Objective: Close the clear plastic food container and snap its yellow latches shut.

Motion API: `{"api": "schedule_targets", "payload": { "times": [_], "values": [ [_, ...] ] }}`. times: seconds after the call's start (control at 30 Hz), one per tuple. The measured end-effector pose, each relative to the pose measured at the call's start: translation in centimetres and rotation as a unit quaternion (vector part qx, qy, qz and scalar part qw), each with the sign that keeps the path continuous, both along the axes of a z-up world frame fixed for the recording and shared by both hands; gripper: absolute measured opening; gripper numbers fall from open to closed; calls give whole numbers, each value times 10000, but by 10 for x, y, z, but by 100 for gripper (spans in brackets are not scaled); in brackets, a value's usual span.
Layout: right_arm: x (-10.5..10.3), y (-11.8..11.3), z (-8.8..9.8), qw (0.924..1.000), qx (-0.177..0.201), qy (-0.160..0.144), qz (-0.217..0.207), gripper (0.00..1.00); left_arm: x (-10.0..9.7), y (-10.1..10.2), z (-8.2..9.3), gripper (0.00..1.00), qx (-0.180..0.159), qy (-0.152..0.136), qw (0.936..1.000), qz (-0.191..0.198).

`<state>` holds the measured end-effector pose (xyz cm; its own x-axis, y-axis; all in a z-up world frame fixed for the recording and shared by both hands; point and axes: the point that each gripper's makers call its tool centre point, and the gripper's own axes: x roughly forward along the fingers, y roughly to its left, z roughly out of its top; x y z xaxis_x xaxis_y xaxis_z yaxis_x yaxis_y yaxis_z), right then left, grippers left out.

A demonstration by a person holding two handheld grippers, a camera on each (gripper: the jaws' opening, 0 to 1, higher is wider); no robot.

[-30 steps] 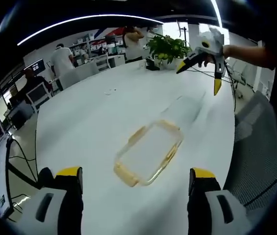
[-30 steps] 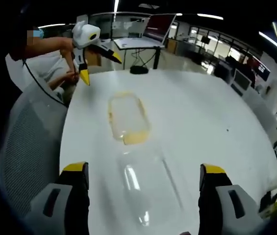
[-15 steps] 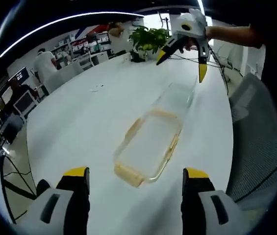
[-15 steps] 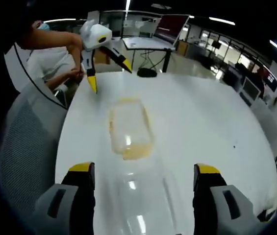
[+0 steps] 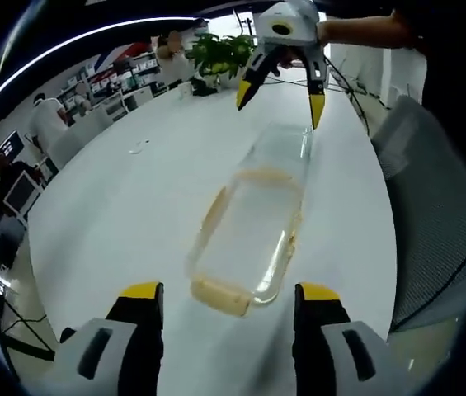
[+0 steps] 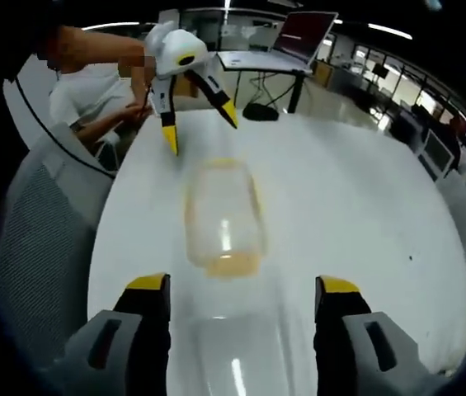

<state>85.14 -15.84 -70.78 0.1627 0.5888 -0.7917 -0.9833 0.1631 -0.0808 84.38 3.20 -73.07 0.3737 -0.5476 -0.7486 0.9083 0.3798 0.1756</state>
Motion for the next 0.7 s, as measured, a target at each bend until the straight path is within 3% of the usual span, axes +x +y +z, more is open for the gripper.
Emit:
{"api": "schedule_targets", "payload": {
  "times": [0.7],
  "values": [
    [4, 17, -36, 9977, -406, 318, 445, 54, 16, 4, -28, 47, 588, 307, 9945, -804]
  ]
}}
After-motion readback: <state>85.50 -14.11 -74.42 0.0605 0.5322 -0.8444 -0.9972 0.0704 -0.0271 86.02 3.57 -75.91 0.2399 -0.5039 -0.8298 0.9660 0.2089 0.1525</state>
